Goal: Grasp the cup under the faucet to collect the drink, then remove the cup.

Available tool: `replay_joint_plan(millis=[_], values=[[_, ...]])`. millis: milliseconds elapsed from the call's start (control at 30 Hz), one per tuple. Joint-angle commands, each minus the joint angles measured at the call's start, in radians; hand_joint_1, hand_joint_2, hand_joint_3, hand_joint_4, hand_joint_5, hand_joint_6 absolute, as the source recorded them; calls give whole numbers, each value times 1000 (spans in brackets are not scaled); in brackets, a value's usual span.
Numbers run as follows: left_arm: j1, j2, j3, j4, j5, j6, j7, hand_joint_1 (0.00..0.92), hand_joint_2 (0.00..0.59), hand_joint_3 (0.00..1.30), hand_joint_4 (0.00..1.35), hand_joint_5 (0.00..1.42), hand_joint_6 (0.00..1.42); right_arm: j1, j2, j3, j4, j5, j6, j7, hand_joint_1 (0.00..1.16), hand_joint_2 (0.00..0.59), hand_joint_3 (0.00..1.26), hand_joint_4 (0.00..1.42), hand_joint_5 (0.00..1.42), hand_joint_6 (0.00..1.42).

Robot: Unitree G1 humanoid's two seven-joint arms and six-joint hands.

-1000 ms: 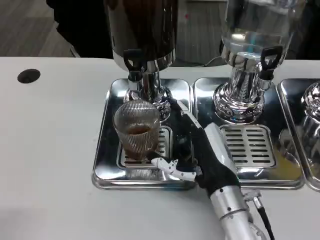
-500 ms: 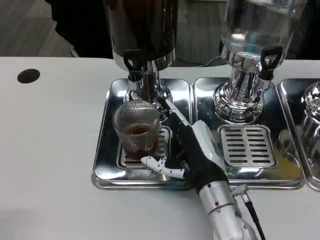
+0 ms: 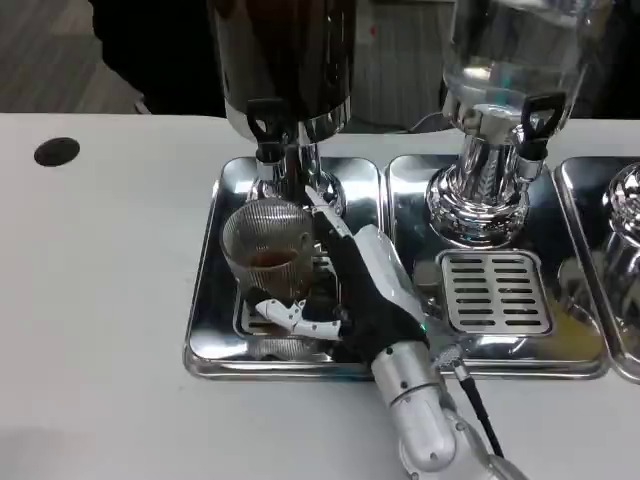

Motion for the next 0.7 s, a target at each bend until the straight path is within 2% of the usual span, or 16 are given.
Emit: replay_joint_plan(millis=[33,333,700], values=[[6,-5,2,15,-13,-11,6,0,0,0,0,0,0,-29,11,7,25,-3,22,-17,891,183,46,37,88,162],[7,-5,1,13,-17,-12,3,0,0,0,0,0,0,-43,18,9,46,6,37,-24,853,186,2,2,63,130],[9,-14,-2,22,-13,-17,6,0,0,0,0,0,0,-31,18,5,41,10,30,-45,861,189,102,170,194,166]])
